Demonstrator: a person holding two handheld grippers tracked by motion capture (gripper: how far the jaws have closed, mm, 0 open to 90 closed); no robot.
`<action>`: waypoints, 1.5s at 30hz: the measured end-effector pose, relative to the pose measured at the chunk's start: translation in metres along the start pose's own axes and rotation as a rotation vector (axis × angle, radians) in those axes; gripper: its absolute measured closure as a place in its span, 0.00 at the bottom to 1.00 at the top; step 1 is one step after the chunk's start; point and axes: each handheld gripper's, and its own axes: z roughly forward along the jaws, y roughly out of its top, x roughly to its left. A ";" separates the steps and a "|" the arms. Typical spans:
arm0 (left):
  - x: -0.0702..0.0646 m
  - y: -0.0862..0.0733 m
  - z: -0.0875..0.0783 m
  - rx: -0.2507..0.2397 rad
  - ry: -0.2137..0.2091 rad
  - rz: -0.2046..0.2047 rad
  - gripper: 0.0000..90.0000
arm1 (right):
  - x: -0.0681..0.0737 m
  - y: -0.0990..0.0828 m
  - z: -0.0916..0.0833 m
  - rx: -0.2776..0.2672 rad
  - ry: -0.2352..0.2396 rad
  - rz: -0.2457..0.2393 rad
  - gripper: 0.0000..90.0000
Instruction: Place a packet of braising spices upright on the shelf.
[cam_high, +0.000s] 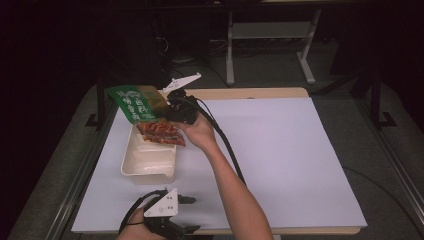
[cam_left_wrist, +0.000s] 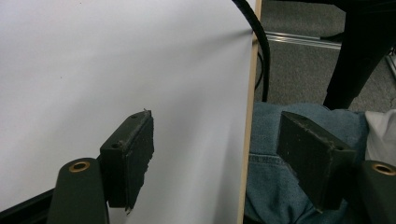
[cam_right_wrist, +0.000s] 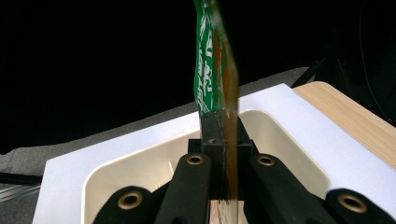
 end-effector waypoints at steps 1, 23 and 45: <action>0.000 0.000 0.000 -0.002 0.000 -0.001 0.30 | 0.000 0.000 0.003 0.000 0.002 -0.002 1.00; 0.001 -0.001 -0.001 0.002 -0.006 0.005 0.30 | -0.009 -0.034 0.039 -0.037 0.010 0.088 1.00; 0.002 -0.003 0.001 0.001 -0.001 -0.008 0.29 | -0.016 -0.058 0.040 -0.032 0.020 0.089 0.99</action>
